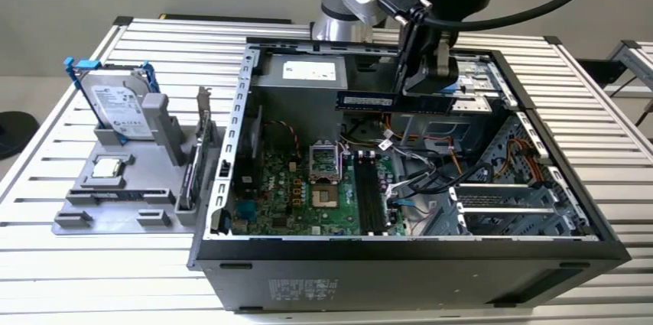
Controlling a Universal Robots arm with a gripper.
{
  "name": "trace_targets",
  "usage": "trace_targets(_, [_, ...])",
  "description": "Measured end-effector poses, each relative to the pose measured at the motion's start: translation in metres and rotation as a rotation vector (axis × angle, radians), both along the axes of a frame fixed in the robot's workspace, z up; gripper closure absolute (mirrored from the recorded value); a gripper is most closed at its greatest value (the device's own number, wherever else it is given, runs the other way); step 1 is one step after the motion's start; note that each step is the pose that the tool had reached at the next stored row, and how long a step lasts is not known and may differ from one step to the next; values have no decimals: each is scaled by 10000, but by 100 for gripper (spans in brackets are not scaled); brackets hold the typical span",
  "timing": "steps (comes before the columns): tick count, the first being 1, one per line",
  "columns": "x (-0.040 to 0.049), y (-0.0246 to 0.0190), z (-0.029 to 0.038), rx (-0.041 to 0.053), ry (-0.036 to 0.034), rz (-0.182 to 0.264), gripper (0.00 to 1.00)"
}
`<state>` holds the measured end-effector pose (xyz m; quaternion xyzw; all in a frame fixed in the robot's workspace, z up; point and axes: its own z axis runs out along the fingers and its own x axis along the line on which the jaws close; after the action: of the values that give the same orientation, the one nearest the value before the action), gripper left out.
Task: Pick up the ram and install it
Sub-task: 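Pick up the ram and move it above insertion slot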
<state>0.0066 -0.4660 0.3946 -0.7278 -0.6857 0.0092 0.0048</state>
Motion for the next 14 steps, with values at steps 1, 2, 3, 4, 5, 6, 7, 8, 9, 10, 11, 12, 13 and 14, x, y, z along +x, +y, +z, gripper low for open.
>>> trace_targets(1, [1, 0, 0, 0, 0, 1, 100])
trace_targets(2, [1, 0, 0, 0, 0, 1, 100])
trace_targets(3, [1, 0, 0, 0, 0, 1, 100])
trace_targets(4, [2, 0, 0, 0, 0, 1, 100])
trace_targets(5, [2, 0, 0, 0, 0, 2, 100])
trace_targets(6, [2, 0, 0, -1, 0, 1, 100])
trace_targets(7, [3, 0, 0, 0, 0, -3, 100])
trace_targets(8, [3, 0, 0, 0, 0, -16, 100])
trace_targets(9, [2, 0, 0, 0, 0, -43, 100])
trace_targets(10, [3, 0, 0, 0, 0, -88, 100])
trace_targets(11, [2, 0, 0, -1, 0, -151, 100])
trace_targets(12, [3, 0, 1, -1, 1, -232, 100])
trace_targets(13, [3, 0, 1, -2, 1, -324, 100])
trace_targets(14, [3, 0, 0, -1, 0, -416, 100])
